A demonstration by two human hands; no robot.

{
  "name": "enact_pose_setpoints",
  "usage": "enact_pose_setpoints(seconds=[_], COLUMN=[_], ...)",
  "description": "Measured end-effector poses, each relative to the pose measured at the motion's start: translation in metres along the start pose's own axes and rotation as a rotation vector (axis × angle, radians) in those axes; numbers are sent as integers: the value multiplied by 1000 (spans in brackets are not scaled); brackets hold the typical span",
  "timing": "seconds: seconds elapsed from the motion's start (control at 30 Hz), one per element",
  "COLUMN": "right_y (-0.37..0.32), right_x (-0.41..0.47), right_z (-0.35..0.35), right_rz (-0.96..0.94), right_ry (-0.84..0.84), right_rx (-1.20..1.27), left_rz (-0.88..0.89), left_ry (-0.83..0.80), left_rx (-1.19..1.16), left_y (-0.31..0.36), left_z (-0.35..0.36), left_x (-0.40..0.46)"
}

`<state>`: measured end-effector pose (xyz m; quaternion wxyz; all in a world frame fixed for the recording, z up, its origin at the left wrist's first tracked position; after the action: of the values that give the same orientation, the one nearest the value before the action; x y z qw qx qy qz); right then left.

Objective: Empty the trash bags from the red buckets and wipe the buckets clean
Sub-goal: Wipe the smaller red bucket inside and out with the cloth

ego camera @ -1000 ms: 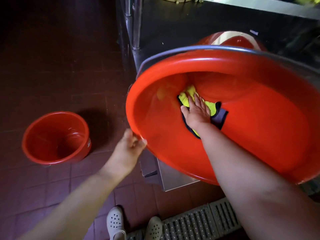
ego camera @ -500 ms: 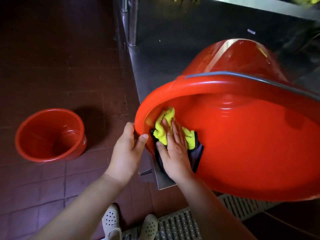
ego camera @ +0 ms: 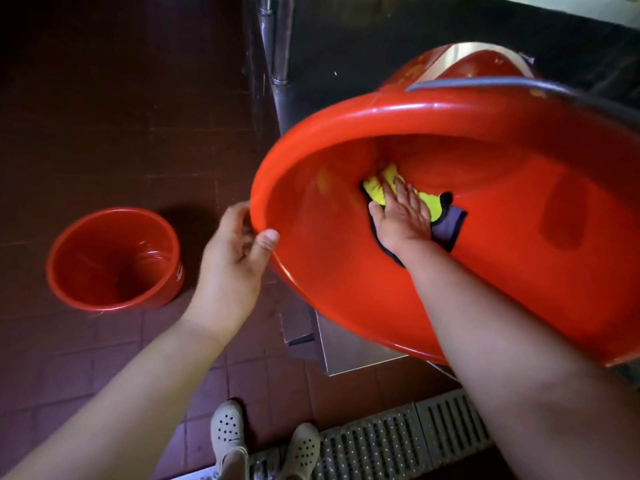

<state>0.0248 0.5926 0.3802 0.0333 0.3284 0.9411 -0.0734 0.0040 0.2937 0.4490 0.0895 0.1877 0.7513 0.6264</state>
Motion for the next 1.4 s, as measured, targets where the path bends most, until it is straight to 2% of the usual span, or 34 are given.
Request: enact_pose_setpoints(seconds=[0.13, 0.2, 0.37, 0.5, 0.6, 0.73, 0.9, 0.97, 1.07, 1.17, 1.23, 1.3, 1.4], right_y=[-7, -17, -60, -72, -67, -58, -33, -25, -24, -26, -27, -33, -51], right_x=[-5, -22, -120, -173, -156, -101, -22, -6, 0, 0, 0, -7, -40], right_z=[-1, -2, 3, 4, -3, -8, -8, -8, -6, -4, -5, -5, -5], right_rz=[24, 25, -155, -282, -317, -302, -178, -126, -79, -45, -19, 5, -13], right_ry=[-4, -5, 47, 26, 25, 30, -50, -57, -41, -38, -51, -61, -10], right_rx=[64, 113, 206, 307, 363, 283, 113, 74, 58, 92, 114, 128, 203], left_rz=[-228, -258, -211, -79, -19, 37, 128, 126, -15, -256, -367, -417, -405], left_ry=[-174, -173, -100, -83, -111, -89, -51, -28, 9, -174, -225, -183, -148], left_rx=[-97, -106, -101, 34, 70, 109, 238, 184, 24, -139, -272, -379, -396], left_y=[-49, -57, -49, -31, -13, 11, 32, 29, 1, -34, -45, -50, -53], left_z=[42, 49, 45, 34, 23, -2, -33, -35, -24, 18, 41, 50, 53], left_x=[-32, -40, -36, -29, -20, 4, 27, 29, 16, -16, -32, -35, -35])
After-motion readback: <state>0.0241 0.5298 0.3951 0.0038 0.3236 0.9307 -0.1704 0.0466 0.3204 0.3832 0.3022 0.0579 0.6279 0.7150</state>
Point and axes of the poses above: each hand's wrist, its own x-axis towards the middle knuckle, its own z-axis out of the palm, y = z × x, the point moved 7 cm from there along x, towards the middle knuckle, and after that the axes turned 4 degrees about x, right-handed, at the moved point
